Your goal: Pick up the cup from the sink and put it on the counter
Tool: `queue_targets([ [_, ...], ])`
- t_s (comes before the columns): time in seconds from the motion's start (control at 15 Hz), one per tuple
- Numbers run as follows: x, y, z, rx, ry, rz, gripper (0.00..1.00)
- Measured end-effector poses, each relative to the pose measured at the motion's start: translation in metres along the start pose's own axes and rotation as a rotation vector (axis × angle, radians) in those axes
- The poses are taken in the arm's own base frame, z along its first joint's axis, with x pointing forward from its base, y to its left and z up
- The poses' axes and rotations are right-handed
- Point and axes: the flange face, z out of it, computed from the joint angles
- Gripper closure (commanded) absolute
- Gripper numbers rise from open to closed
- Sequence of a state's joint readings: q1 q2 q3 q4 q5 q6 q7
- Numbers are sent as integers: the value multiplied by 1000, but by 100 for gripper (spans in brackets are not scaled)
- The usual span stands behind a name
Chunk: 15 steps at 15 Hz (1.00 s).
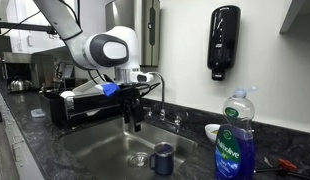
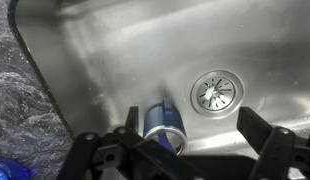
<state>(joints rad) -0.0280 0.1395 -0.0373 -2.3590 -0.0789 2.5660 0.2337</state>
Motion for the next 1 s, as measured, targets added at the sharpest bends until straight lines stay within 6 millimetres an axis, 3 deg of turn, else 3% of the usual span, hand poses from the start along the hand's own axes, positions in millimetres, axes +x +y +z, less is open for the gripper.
queue_targets([
  [0.33, 0, 0, 3, -2, -6, 0, 0],
  [0.67, 2, -3, 51, -21, -83, -15, 0],
  [1.0, 20, -10, 91, -27, -119, -58, 0],
])
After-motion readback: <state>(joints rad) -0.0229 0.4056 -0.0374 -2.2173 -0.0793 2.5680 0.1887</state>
